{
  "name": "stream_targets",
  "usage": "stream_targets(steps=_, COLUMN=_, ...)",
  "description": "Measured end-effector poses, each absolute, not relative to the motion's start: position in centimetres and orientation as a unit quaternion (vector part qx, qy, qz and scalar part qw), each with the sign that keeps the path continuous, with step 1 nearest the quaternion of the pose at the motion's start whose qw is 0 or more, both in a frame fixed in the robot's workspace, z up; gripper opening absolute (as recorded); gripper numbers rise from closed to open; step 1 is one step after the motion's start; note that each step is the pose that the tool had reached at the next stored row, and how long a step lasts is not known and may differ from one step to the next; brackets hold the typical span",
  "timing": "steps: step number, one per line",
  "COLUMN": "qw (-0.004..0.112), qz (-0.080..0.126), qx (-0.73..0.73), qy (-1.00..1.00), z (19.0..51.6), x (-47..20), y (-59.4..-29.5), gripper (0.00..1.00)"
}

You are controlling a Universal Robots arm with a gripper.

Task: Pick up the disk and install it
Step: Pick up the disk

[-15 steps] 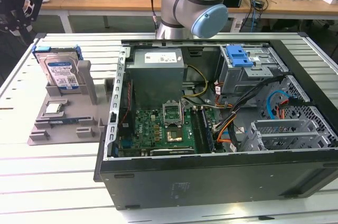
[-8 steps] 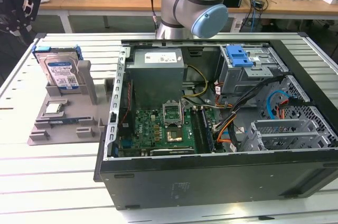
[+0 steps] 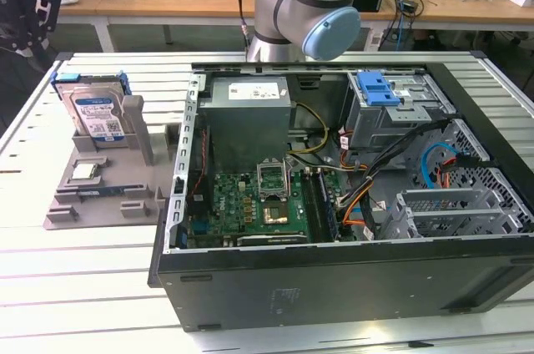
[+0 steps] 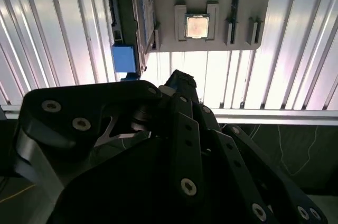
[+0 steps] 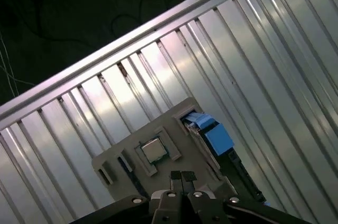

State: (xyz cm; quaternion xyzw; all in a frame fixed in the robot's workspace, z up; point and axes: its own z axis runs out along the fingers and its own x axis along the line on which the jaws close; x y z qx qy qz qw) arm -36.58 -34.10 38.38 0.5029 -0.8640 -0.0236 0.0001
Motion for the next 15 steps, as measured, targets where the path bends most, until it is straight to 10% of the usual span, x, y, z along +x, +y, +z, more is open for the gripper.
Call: stream_targets(steps=15, qw=0.003, qz=-0.023, qx=0.591, qy=-0.806, z=38.37, x=-36.58, y=-34.09, gripper=0.1)
